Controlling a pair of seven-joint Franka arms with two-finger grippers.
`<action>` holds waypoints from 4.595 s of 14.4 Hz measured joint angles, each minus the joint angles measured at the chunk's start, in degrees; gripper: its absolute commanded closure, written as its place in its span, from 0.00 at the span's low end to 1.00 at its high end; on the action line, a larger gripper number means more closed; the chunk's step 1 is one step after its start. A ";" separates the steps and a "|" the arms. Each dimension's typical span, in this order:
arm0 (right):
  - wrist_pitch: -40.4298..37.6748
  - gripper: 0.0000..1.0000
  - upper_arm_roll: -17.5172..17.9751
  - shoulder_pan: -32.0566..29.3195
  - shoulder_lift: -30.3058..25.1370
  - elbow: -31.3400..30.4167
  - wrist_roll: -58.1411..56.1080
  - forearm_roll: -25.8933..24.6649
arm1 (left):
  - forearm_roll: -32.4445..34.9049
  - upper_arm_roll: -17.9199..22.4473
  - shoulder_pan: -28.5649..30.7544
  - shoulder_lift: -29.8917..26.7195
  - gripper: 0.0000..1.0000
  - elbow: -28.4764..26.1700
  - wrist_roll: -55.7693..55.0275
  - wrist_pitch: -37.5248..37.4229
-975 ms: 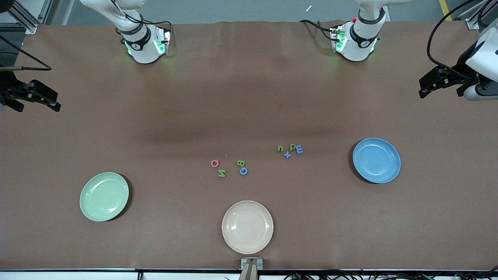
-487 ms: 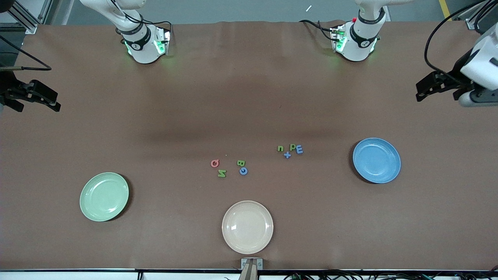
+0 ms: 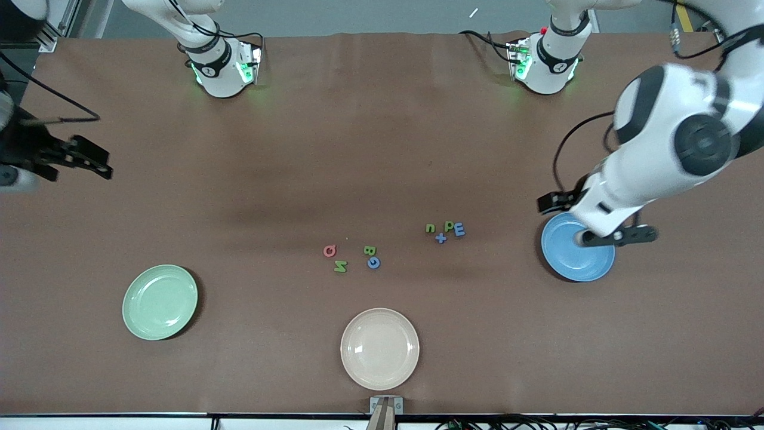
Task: Sort upper and lower case letters into plates
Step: 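Reach the right gripper to the pink Q while the left gripper reaches the blue e, then grasp the pink Q with the right gripper while the left gripper grasps the e, then drop the Q on the green plate while the left gripper drops e on blue, then grasp the green M with the right gripper while the left gripper grasps the p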
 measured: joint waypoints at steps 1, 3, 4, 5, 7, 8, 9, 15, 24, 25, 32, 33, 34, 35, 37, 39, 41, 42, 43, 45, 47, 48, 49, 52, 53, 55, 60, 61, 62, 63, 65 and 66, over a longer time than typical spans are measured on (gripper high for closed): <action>2.62 0.00 0.14 1.60 2.24 -0.16 0.82 0.01 | 0.12 0.00 -1.22 1.89 0.00 -1.45 -2.08 3.93; 6.54 0.00 0.33 4.83 6.77 -0.32 5.08 0.02 | 0.81 0.00 -3.09 5.01 0.00 -5.13 -5.20 12.11; 8.52 0.00 0.41 6.69 9.08 -0.41 7.17 0.00 | 1.70 0.00 -3.97 6.00 0.00 -7.35 -6.98 16.14; 10.16 0.00 0.47 8.90 11.56 -0.47 9.06 0.04 | 2.71 0.00 -4.81 6.78 0.00 -9.73 -9.11 20.08; 12.67 0.00 0.58 12.75 16.68 -0.70 12.26 0.06 | 3.29 -0.02 -5.72 8.31 0.03 -13.00 -11.10 25.11; 15.23 0.00 0.61 14.35 19.28 -0.87 13.59 0.09 | 3.30 -0.02 -6.09 9.31 0.06 -13.75 -11.40 26.56; 18.50 0.00 0.63 16.07 21.81 -1.19 16.05 0.11 | 3.31 -0.01 -6.61 10.48 0.10 -14.17 -12.35 28.09; 37.17 0.00 0.60 24.38 33.48 -2.74 29.30 0.11 | 3.62 0.00 -10.84 17.74 0.30 -14.42 -19.85 36.71; 45.90 0.29 0.56 25.98 39.05 -4.86 30.38 -0.01 | 5.63 0.12 -12.64 19.57 0.79 -14.38 -26.03 38.63; 45.86 0.33 0.54 26.49 39.06 -4.86 30.87 -0.01 | 5.64 0.09 -12.72 19.45 0.93 -14.34 -26.88 38.24; 45.19 0.85 0.09 27.94 38.88 -4.87 32.14 -1.85 | 14.19 1.19 -11.20 14.91 1.00 -12.45 -31.89 28.90; 45.13 0.89 -0.02 27.93 38.92 -4.89 32.20 -2.22 | 15.98 1.27 -9.35 13.68 1.00 -11.59 -30.72 27.07; 45.15 0.91 -0.13 27.90 38.90 -4.87 32.25 -2.40 | 17.11 1.33 -7.44 12.79 1.00 -10.77 -28.66 25.74; 45.23 0.93 -0.42 27.82 38.91 -4.82 32.28 -2.58 | 17.63 1.40 -5.33 12.19 1.00 -10.12 -25.87 25.06; 45.30 0.95 -1.75 27.34 38.86 -4.40 32.26 -2.95 | 17.90 1.58 -1.08 12.10 0.99 -9.13 -19.59 24.77; 42.91 0.95 -5.18 26.68 38.55 -2.60 29.90 -5.12 | 17.93 1.66 3.06 12.56 0.93 -8.84 -13.54 24.76; 38.75 0.95 -9.30 25.81 37.83 -0.25 23.59 -6.61 | 17.94 1.69 6.54 13.62 0.84 -8.81 -9.25 24.77; 37.44 0.95 -11.72 25.59 37.49 0.51 19.24 -6.87 | 17.94 1.70 7.97 14.33 0.82 -8.82 -8.17 24.78; 36.83 0.95 -14.57 25.49 37.31 0.97 13.94 -6.98 | 17.95 1.70 9.18 15.02 0.76 -8.84 -7.67 24.78; 36.67 0.91 -20.17 25.14 37.29 1.25 2.69 -7.00 | 18.13 1.69 11.27 15.95 0.25 -9.50 -7.47 24.68; 36.83 0.87 -23.24 23.41 37.35 1.20 -5.93 -6.95 | 18.14 1.66 12.02 16.03 0.00 -10.76 -7.54 24.57; 37.42 0.80 -23.49 21.72 37.45 1.14 -8.86 -6.94 | 18.14 1.54 12.02 16.03 0.00 -10.99 -7.76 24.45; 38.67 0.52 -23.46 19.95 37.70 1.02 -11.13 -6.93 | 18.13 1.11 11.99 15.93 0.00 -10.98 -8.52 24.05; 43.01 0.02 -23.37 17.11 39.02 0.20 -13.11 -6.93 | 18.13 -3.45 11.95 14.91 0.00 -10.97 -13.54 21.13; 43.80 0.01 -23.34 16.95 39.46 0.10 -13.13 -6.93 | 18.12 -5.95 11.82 14.55 0.00 -10.97 -16.12 20.47; 44.03 0.01 -22.75 17.38 39.59 0.10 -13.10 -6.47 | 17.89 -11.32 11.29 14.25 0.02 -10.94 -23.79 19.88; 38.57 0.01 -20.98 23.68 38.93 1.19 -7.19 8.01 | 17.75 -17.99 6.44 16.19 0.14 -11.17 -35.48 19.74; 37.81 0.01 -20.90 26.00 38.74 1.47 -3.02 10.64 | 17.72 -18.00 4.92 16.92 0.14 -11.24 -35.86 19.98; 37.45 0.01 -20.79 28.35 38.57 1.64 1.85 11.86 | 17.68 -18.00 3.44 17.69 0.15 -11.34 -36.72 20.91; 37.33 0.01 -20.65 30.78 38.44 1.78 6.81 12.19 | 17.68 -18.00 2.13 18.40 0.17 -11.59 -37.92 22.77; 37.36 0.01 -20.48 35.81 38.36 2.22 16.29 12.28 | 17.68 -18.00 -0.66 19.61 0.22 -12.17 -40.12 26.50; 37.52 0.01 -20.46 38.18 38.37 2.26 20.71 12.29 | 17.68 -17.99 -1.97 20.07 0.25 -12.26 -41.10 27.63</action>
